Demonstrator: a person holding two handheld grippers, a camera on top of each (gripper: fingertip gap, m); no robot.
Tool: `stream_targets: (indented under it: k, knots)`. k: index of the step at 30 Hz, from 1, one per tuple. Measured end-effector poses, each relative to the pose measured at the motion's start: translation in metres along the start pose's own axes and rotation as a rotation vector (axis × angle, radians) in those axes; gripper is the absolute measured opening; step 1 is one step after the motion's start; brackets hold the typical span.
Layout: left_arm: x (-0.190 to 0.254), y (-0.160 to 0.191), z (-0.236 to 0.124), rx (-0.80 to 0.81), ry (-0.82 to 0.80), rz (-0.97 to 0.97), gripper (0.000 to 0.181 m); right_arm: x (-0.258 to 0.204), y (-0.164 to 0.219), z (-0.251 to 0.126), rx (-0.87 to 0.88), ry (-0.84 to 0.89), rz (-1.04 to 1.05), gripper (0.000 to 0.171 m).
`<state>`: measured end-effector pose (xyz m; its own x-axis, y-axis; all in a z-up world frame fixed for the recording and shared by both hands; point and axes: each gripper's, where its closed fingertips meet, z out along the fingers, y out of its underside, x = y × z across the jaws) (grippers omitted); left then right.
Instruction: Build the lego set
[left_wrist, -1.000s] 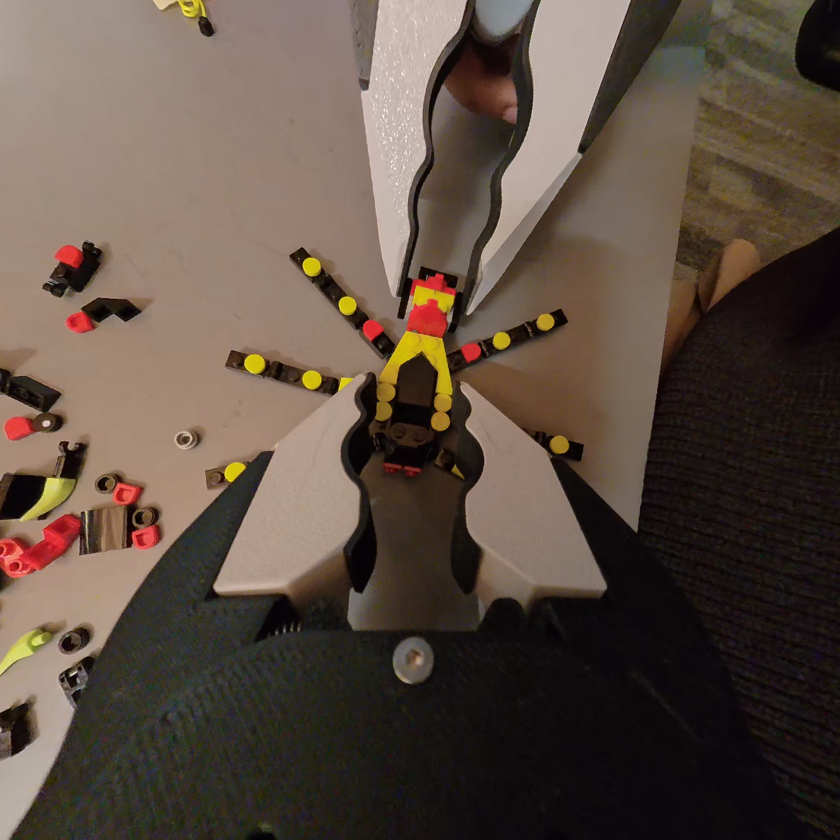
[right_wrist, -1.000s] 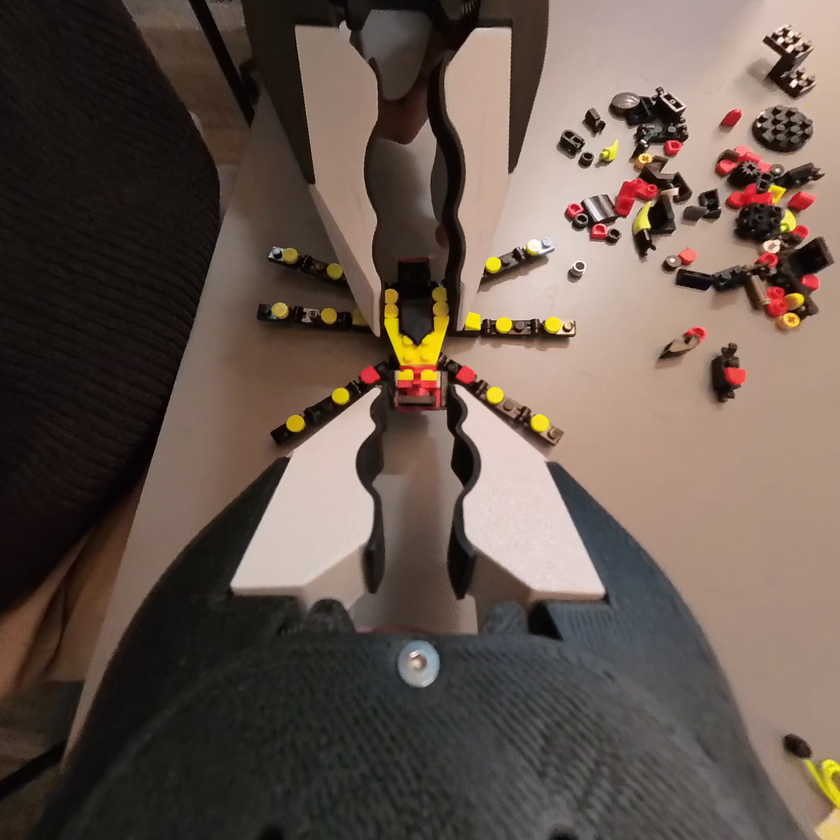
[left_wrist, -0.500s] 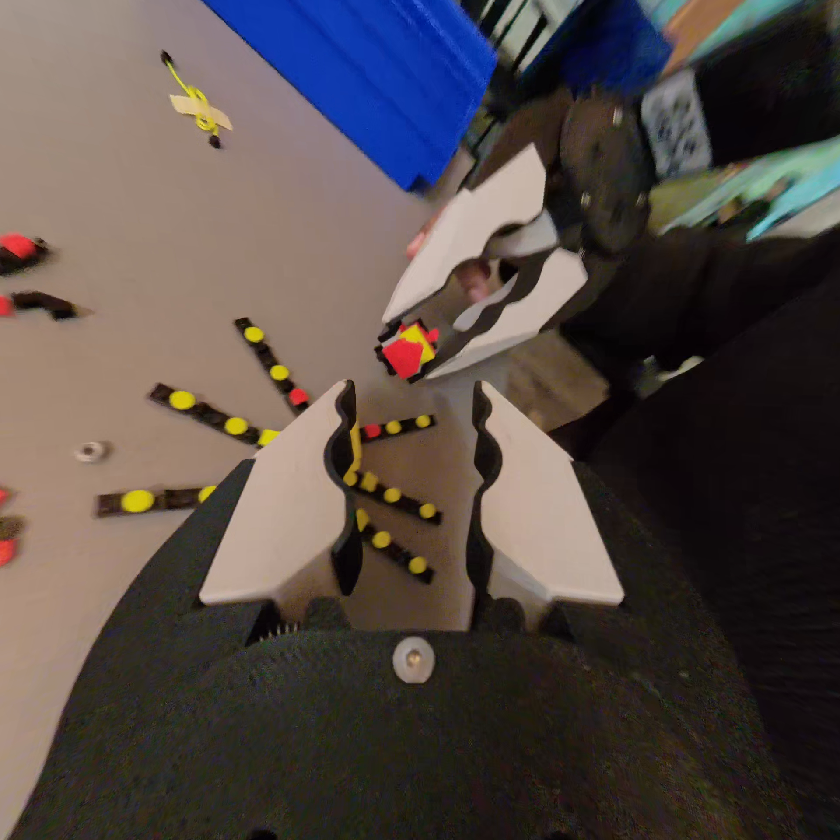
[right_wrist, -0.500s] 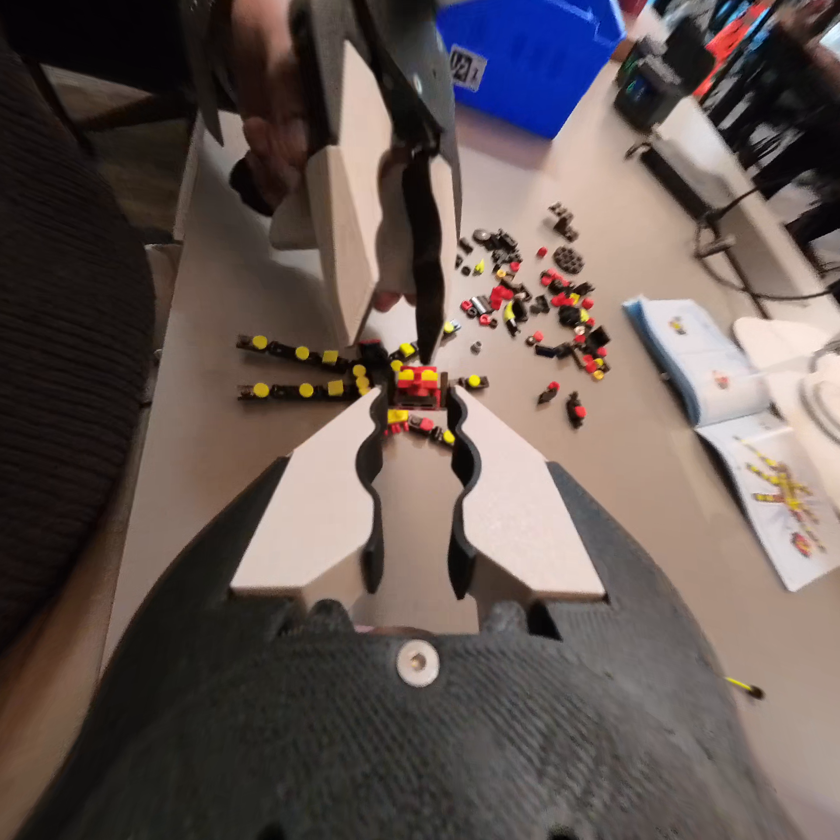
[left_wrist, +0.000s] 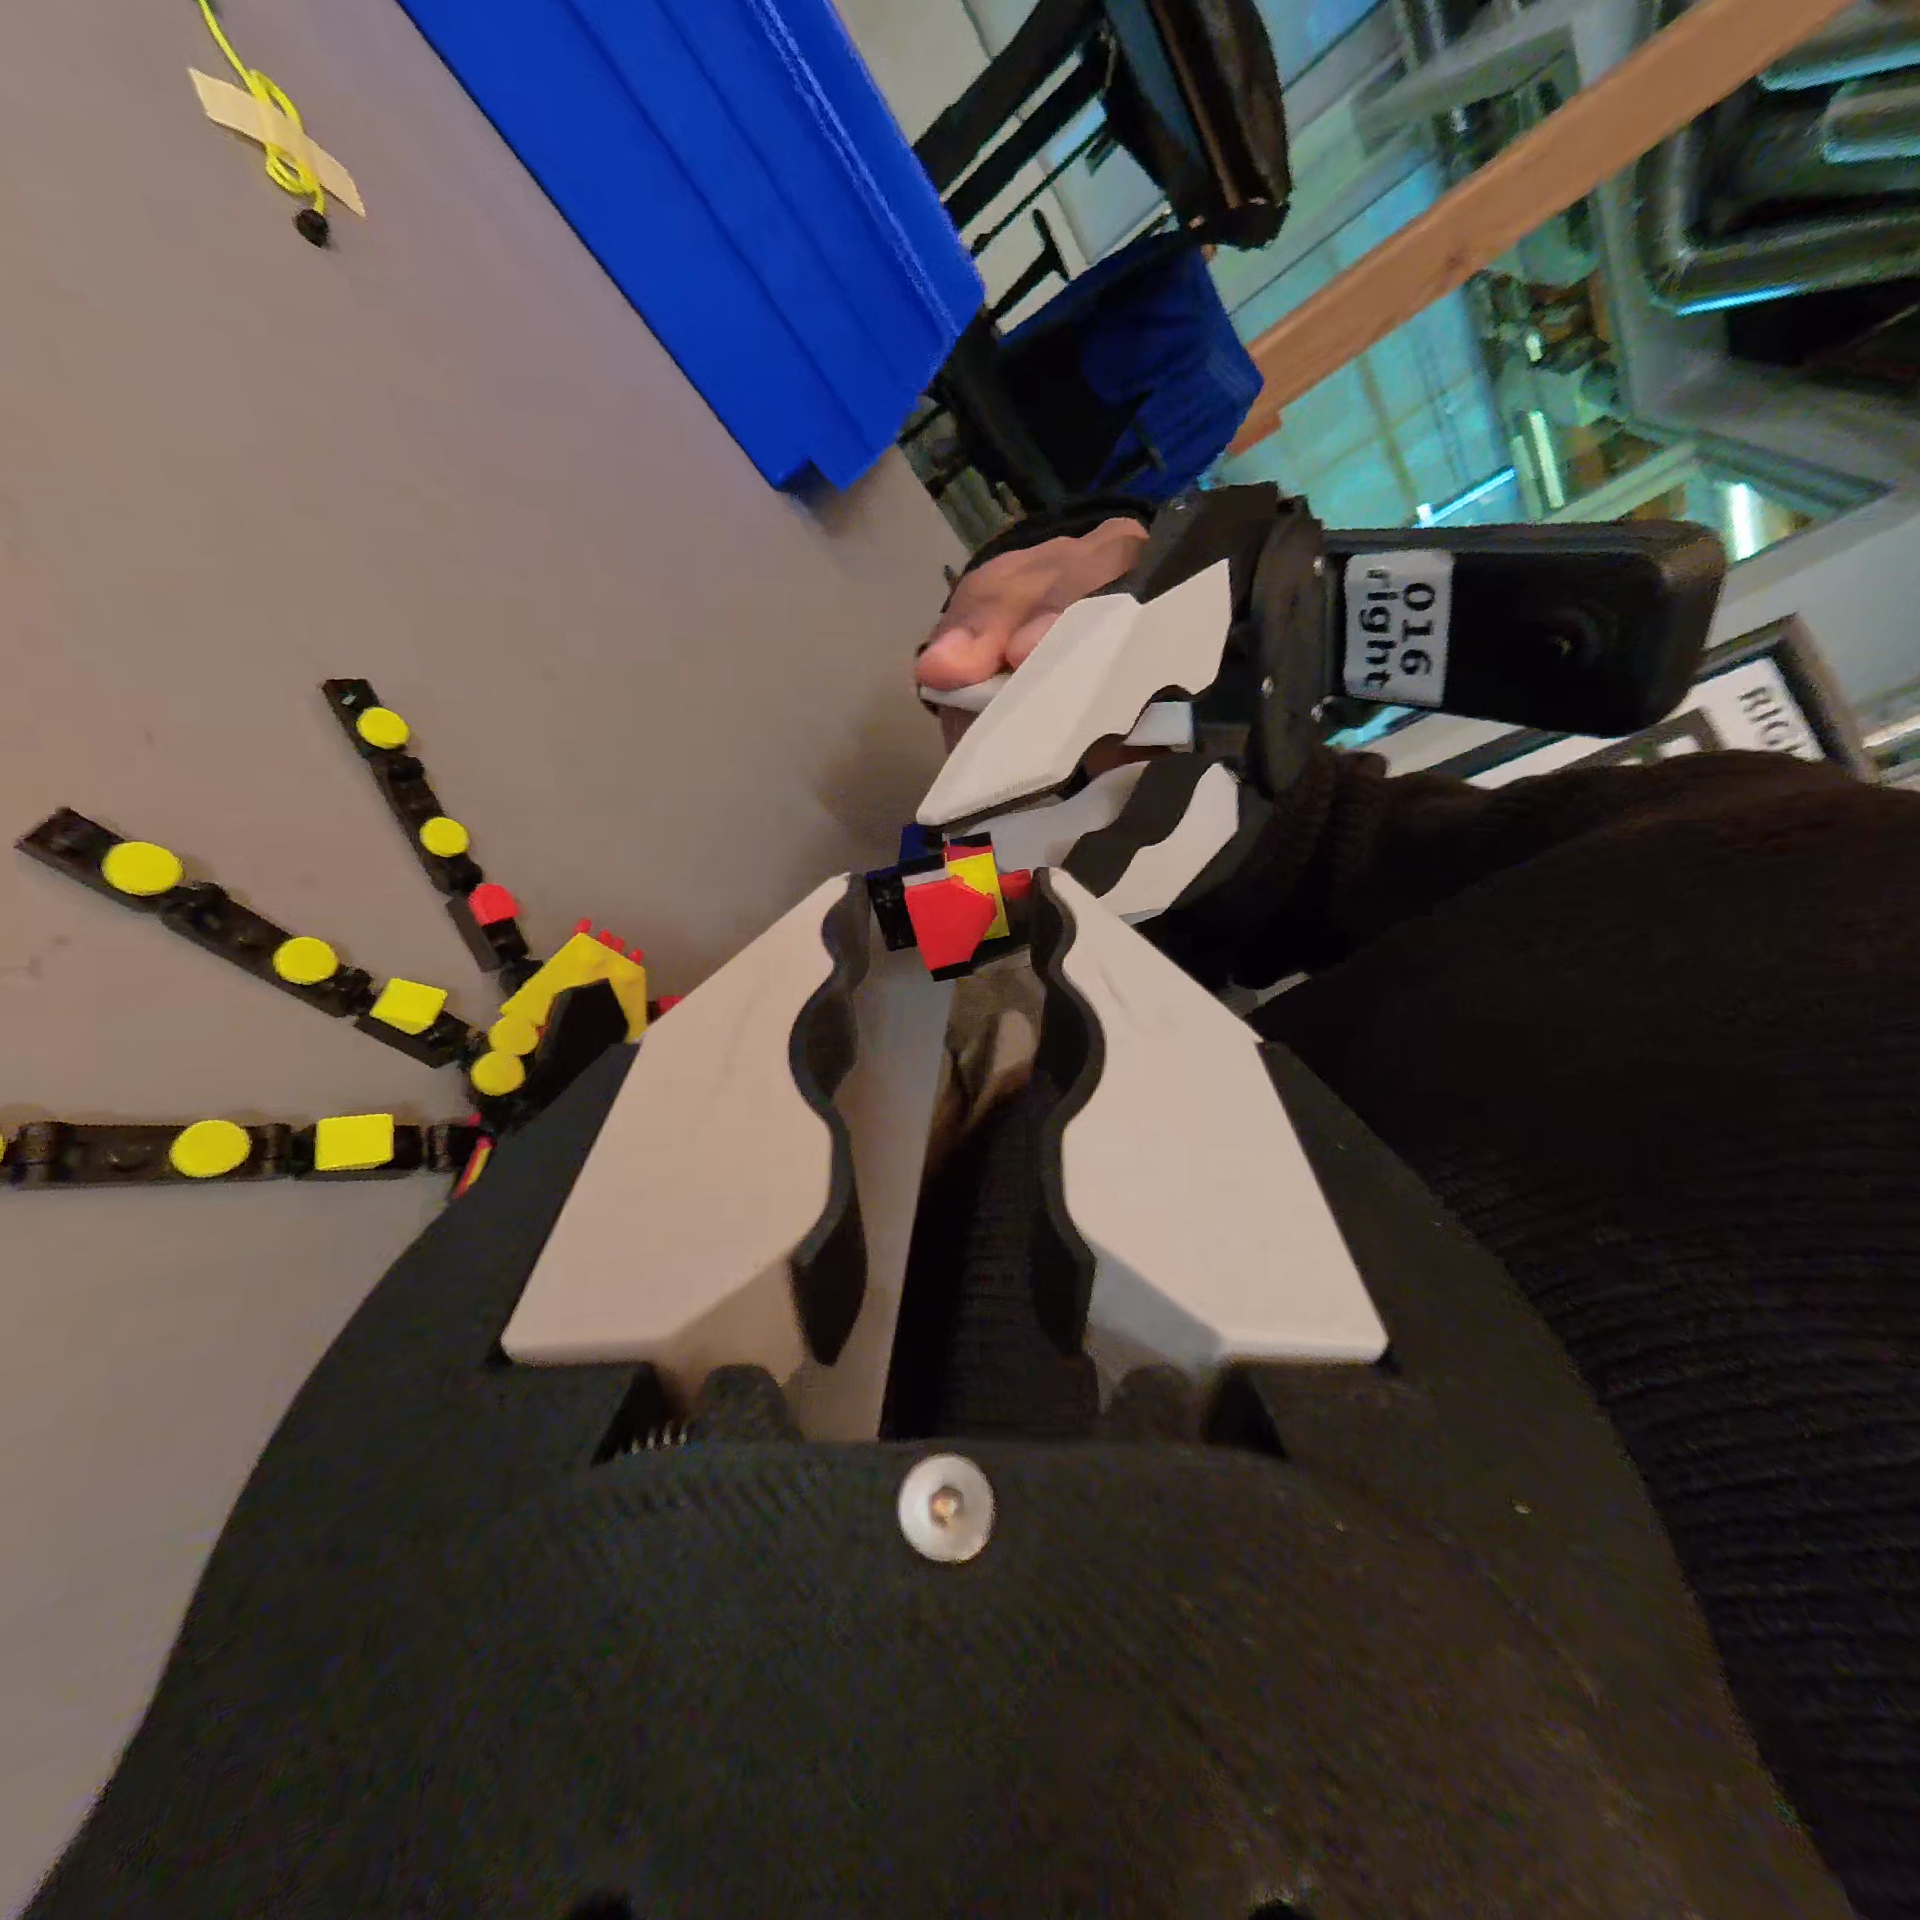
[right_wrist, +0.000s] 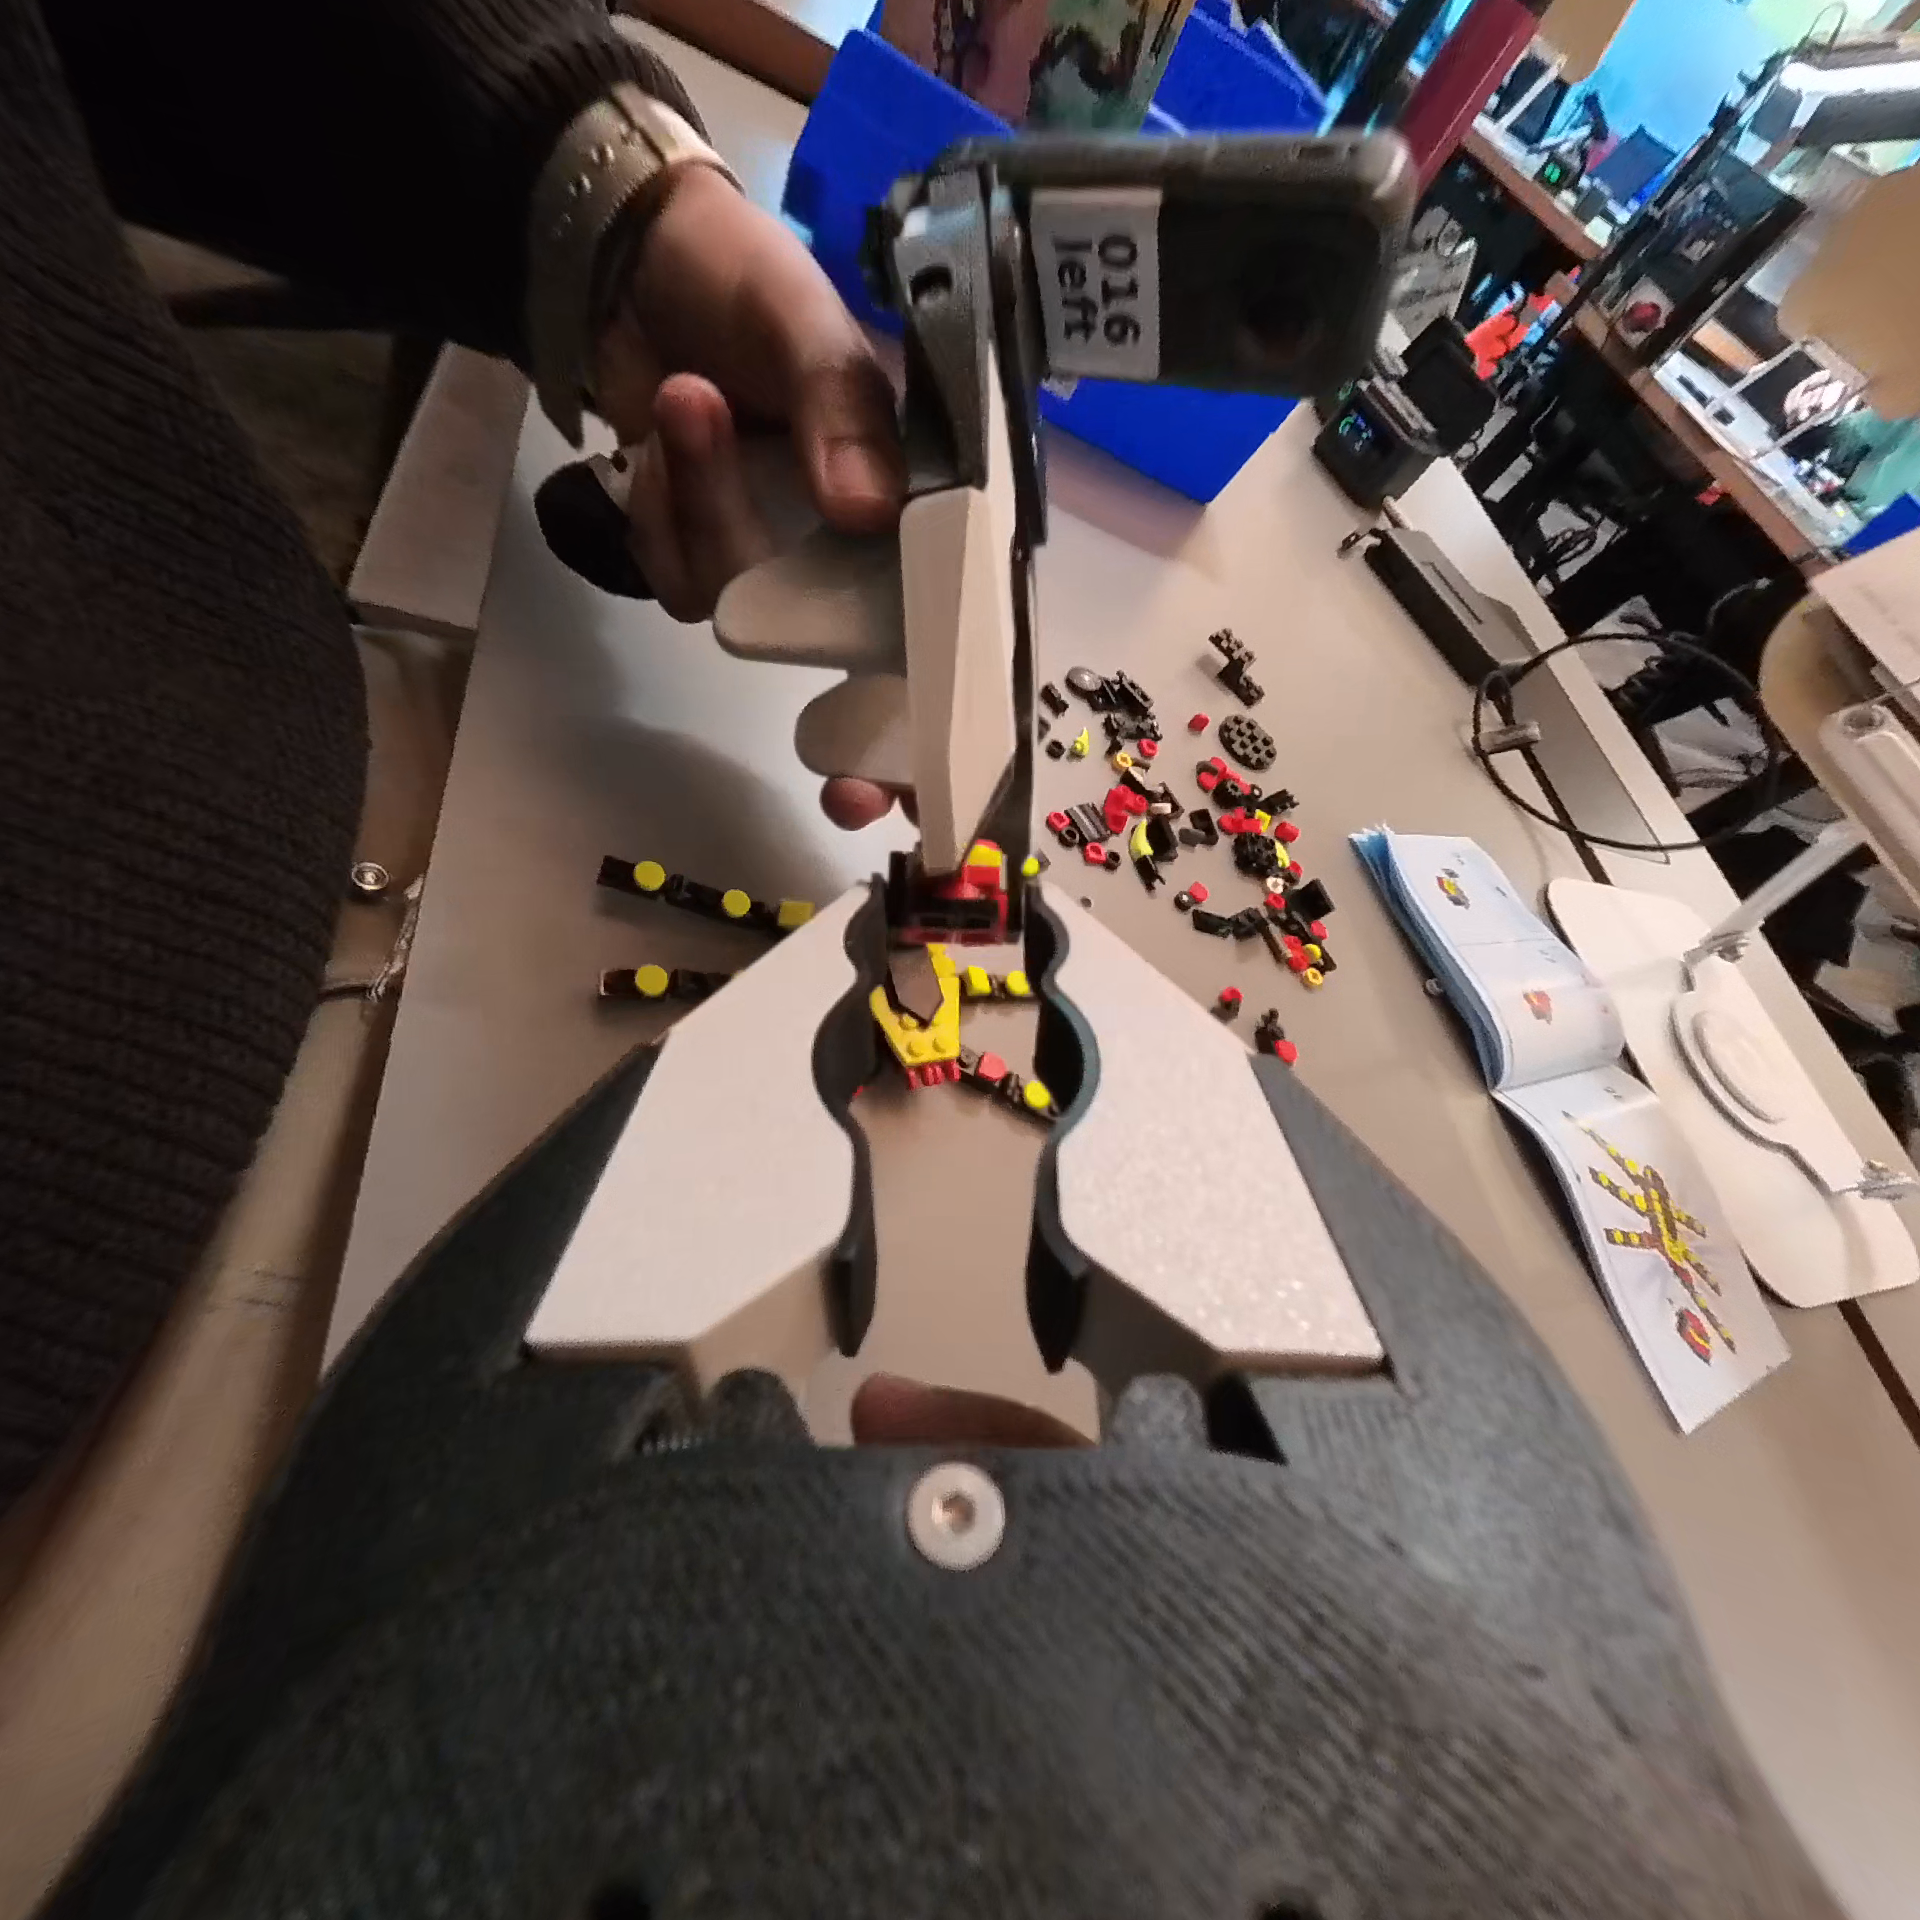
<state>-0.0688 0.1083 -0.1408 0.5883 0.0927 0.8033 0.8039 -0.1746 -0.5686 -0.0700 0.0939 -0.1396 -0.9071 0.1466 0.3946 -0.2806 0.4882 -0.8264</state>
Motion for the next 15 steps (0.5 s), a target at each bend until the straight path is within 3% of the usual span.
stream_targets:
  k: [6, 15]
  knots:
    - [0.008, 0.001, 0.0, -0.002, 0.104, -0.078, 0.029, -0.001, -0.004, -0.006, 0.055, -0.003, 0.014, 0.029]
    - [-0.002, 0.007, 0.003, -0.034, 0.03, -0.039, 0.029, -0.008, 0.011, 0.0, -0.051, -0.018, -0.052, 0.025]
